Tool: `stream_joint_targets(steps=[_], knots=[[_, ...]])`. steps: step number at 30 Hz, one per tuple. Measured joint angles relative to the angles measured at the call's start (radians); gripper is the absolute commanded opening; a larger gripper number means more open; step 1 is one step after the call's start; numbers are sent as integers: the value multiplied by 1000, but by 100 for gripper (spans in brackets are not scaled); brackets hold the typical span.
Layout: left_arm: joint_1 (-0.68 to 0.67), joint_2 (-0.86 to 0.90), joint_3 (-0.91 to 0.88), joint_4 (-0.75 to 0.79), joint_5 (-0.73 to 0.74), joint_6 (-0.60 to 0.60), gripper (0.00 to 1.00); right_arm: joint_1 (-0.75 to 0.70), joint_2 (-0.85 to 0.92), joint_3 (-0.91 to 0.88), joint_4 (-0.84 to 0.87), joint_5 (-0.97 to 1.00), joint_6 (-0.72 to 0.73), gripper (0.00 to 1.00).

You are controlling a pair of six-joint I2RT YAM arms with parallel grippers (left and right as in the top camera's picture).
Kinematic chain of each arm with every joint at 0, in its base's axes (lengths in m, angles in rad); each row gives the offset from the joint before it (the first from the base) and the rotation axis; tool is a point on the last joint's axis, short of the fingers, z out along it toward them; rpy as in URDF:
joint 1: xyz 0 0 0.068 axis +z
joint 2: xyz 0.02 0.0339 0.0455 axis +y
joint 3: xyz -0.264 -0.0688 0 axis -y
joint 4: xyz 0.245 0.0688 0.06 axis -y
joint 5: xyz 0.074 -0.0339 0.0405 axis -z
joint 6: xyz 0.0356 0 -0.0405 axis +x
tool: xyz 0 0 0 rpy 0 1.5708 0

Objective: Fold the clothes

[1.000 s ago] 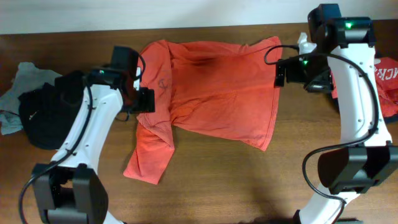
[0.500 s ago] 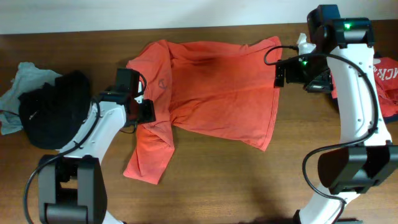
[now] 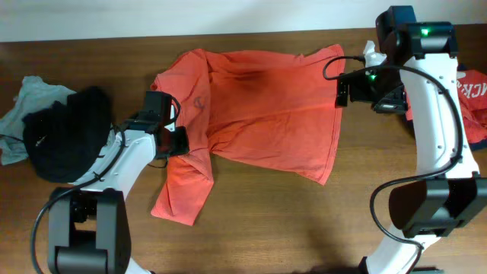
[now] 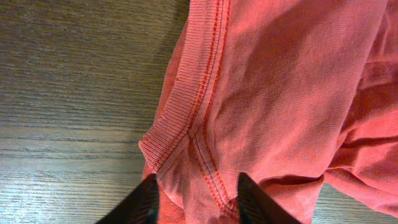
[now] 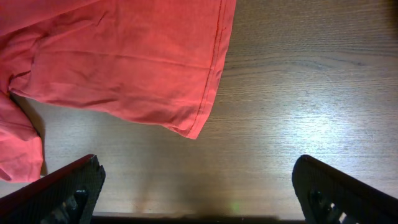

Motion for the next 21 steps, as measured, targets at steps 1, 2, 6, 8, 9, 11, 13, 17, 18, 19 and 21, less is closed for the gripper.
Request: stream_joint_targets(steps=[1,2,6,8,9,11,13,17,18,19,21], knots=[[0,0,0,1,0,1,33,0,0,0,0,0,0,100],[0,0,0,1,0,0,33,0,0,0,0,0,0,100],[0,2,-2,3,0,0,33,0,0,0,0,0,0,100],[0,8,-2,3,0,0,33,0,0,0,-1,0,0,100],[0,16,-2,5,0,0,33,0,0,0,-1,0,0,100],[0,35,-2,7,0,0,33,0,0,0,-1,0,0,100],[0,59,-2,12,0,0,30,0,0,0,-2,0,-1,100],[0,80,-6,41,0,0,25,0,0,0,-5,0,0,100],[0,81,-6,51,0,0,25,0,0,0,-5,0,0,100],[0,81,-6,59,0,0,25,0,0,0,-5,0,0,100],[0,81,-6,70,0,0,25,0,0,0,-5,0,0,100]])
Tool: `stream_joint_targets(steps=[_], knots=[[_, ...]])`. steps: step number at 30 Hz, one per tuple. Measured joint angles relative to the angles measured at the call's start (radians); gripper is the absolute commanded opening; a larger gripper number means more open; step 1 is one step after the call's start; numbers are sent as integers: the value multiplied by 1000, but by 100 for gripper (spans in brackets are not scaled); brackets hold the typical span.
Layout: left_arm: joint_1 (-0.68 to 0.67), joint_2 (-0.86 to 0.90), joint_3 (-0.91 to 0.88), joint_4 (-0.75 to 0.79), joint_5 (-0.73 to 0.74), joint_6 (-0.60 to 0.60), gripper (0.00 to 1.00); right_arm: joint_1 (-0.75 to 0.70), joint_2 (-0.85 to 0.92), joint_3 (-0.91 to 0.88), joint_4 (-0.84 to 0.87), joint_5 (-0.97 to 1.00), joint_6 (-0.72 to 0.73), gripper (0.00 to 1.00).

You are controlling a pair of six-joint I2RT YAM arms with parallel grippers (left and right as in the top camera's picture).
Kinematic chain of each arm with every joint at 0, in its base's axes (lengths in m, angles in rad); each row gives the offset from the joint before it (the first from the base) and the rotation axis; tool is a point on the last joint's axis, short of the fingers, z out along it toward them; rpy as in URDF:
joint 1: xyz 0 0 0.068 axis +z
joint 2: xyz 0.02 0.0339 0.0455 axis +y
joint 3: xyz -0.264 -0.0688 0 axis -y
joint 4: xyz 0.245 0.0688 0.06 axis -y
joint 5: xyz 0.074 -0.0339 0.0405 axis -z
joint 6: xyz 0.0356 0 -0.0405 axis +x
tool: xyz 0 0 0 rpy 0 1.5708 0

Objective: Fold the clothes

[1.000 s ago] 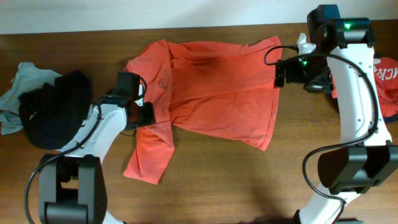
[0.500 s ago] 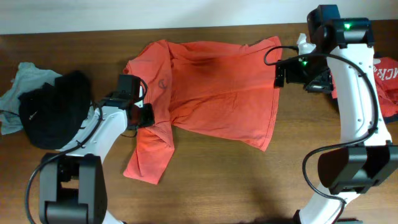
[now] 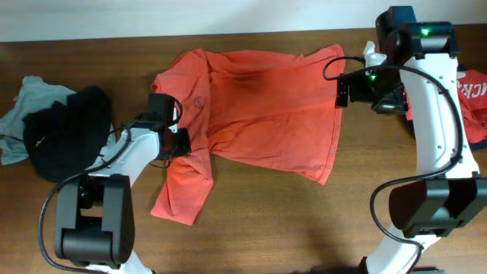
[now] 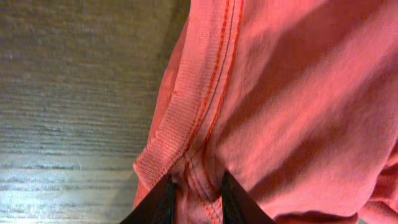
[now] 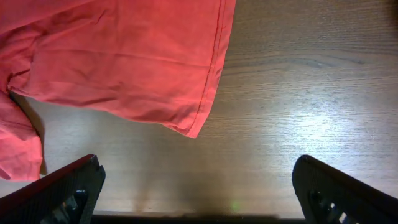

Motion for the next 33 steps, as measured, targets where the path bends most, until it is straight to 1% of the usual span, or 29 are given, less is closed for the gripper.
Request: stream_joint_targets(steps=[3,5,13,18,20,21,23,26,29,30,31,32,33], knots=[[0,0,1,0,0,-2,15,0,0,0,0,0,0,100],[0,0,10,-15,0,1,2,0,0,0,0,0,0,100],[0,0,122,-113,0,-3,1,0,0,0,0,3,-1,99],[12,0,163,-166,-15,0,1,0,0,0,0,3,-3,99],[71,-14,190,-209,-34,1,1,0,0,0,0,3,-4,99],[127,-42,204,-224,-39,1,1,0,0,0,0,4,-6,99],[240,-102,233,-225,-43,1,1,0,0,0,3,4,-6,99],[375,-159,274,-223,-48,1,1,0,0,0,8,6,-7,99],[491,-193,307,-188,-57,9,1,0,0,0,13,6,-8,99],[515,-198,311,-175,-61,13,13,0,0,0,15,6,-7,99],[535,-201,314,-159,-65,17,32,0,0,0,17,6,-7,99],[545,-201,315,-150,-68,18,54,0,0,0,18,6,-7,99],[551,-201,315,-142,-68,25,70,0,0,0,19,6,-7,99]])
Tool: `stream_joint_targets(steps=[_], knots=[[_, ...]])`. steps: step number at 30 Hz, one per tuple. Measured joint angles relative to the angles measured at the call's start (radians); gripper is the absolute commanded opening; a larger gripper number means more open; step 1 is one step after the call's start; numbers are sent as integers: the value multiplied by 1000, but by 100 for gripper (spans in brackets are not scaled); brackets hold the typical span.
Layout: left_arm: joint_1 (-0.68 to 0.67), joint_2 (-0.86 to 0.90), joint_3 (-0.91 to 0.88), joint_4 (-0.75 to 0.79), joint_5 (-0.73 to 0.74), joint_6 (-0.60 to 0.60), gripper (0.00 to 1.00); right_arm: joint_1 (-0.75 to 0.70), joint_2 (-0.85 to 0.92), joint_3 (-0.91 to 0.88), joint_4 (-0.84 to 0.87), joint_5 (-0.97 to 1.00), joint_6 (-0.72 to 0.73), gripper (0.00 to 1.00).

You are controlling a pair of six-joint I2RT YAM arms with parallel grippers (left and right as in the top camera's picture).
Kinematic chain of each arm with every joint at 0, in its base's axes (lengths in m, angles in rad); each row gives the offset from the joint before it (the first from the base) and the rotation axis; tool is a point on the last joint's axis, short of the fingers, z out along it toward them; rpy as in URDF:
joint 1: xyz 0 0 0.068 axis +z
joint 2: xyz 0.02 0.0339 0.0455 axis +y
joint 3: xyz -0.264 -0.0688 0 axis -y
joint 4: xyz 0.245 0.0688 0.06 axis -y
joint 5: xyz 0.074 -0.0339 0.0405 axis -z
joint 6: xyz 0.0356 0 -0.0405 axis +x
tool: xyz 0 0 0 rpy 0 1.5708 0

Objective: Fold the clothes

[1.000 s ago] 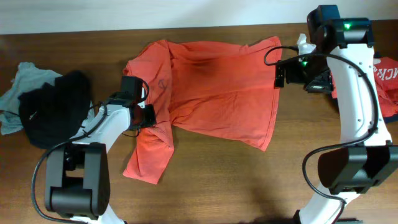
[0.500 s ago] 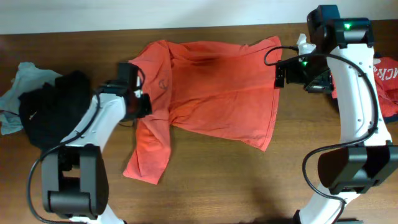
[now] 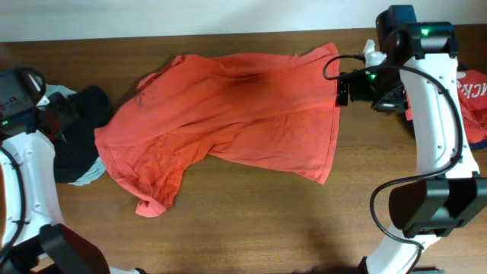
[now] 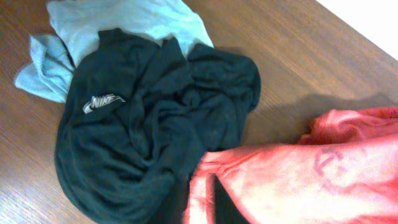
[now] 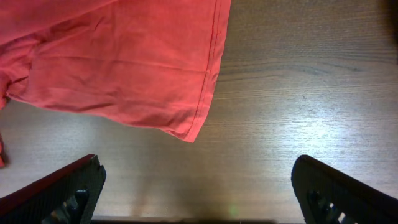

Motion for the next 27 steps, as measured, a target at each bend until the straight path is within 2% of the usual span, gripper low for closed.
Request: stream_joint_targets(steps=[2,3,8,13,22,27], knots=[[0,0,0,15,0,3,83,0,0,0,-1,0,0,99],[-4,0,0,24,0,2,84,0,0,0,-4,0,0,99],[-11,0,0,-5,66,47,86,0,0,0,-42,0,2,99],[-42,-29,2,-129,151,78,87,0,-32,-3,-48,18,34,99],[-187,-273,29,-354,192,75,87,3,-321,-21,-97,53,137,100],[-310,-291,35,-477,177,58,83,31,-408,-153,-92,53,176,99]])
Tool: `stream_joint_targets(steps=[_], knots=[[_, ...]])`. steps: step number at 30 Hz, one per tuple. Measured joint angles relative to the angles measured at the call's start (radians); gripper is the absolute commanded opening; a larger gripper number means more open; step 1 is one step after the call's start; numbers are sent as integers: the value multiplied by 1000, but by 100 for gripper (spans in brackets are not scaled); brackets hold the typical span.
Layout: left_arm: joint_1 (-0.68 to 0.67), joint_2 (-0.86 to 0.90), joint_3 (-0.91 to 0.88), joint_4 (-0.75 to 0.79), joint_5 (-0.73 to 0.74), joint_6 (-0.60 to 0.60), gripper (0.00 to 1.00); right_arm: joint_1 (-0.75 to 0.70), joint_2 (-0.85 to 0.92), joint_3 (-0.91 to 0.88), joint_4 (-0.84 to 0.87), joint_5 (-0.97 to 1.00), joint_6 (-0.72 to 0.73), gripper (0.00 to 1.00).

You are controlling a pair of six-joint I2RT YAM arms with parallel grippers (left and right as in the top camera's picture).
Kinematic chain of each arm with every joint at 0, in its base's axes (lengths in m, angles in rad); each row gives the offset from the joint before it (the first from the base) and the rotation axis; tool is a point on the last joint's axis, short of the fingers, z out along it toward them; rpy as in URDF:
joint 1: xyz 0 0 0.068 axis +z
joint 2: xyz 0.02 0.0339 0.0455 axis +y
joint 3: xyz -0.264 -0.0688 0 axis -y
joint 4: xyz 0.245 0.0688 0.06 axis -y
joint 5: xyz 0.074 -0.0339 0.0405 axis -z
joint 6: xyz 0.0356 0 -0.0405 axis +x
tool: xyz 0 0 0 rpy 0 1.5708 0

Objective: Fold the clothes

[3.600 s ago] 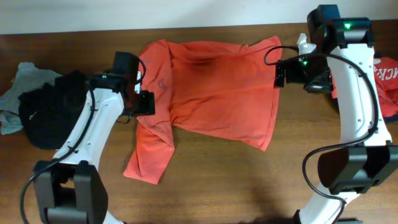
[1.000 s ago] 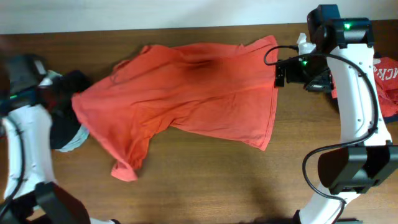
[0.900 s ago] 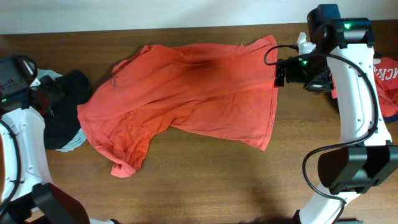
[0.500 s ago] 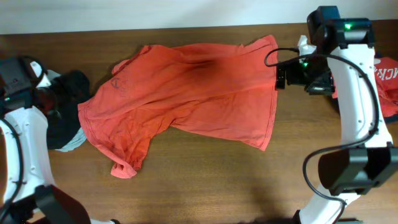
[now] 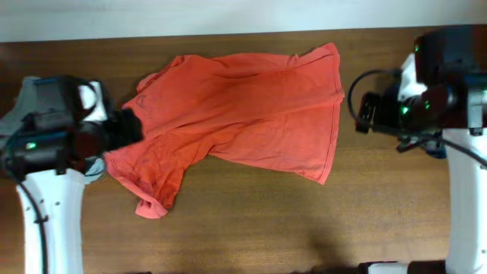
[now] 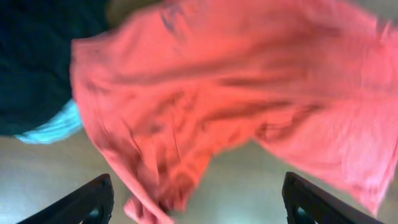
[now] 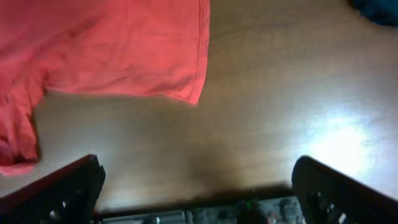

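An orange T-shirt (image 5: 243,106) lies spread across the wooden table, its hem to the right and its collar end to the left, with a crumpled sleeve (image 5: 152,199) at the lower left. My left gripper (image 5: 128,129) hovers over the shirt's left edge, open and empty. The blurred left wrist view looks down on the shirt (image 6: 236,81) from well above, the left gripper (image 6: 199,202) spread wide. My right gripper (image 5: 367,114) is off the hem's right side, open, and the right gripper (image 7: 199,190) sees the hem corner (image 7: 189,96).
A dark garment (image 6: 31,62) and a light blue one (image 6: 53,127) lie heaped at the left, mostly under my left arm in the overhead view. A blue item (image 7: 376,9) sits at the far right. Bare table (image 5: 251,221) runs along the front.
My left gripper has let go of the shirt's left end and now stands open, higher above it. The right arm has drawn back to the right of the hem and risen.
My left gripper was open around the shirt's shoulder seam, then shut on it. Later it held that end out to the left over the dark heap, with the shirt shifted leftward. Now the shirt lies released, and both grippers are open.
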Motion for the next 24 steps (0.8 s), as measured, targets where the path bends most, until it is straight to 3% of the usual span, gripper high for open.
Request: stream_joint_targets(steps=[3,13,18,24], knots=[[-69,13,-15,-35,-36,-27,80,31,6,-117,39,-1,6,100],[-161,17,-195,-74,-88,-105,77,111,23,-659,476,-127,30,100],[-171,18,-334,18,-100,-154,77,126,24,-814,635,-148,30,100],[-172,20,-487,101,-106,-220,78,144,25,-885,706,-125,31,98]])
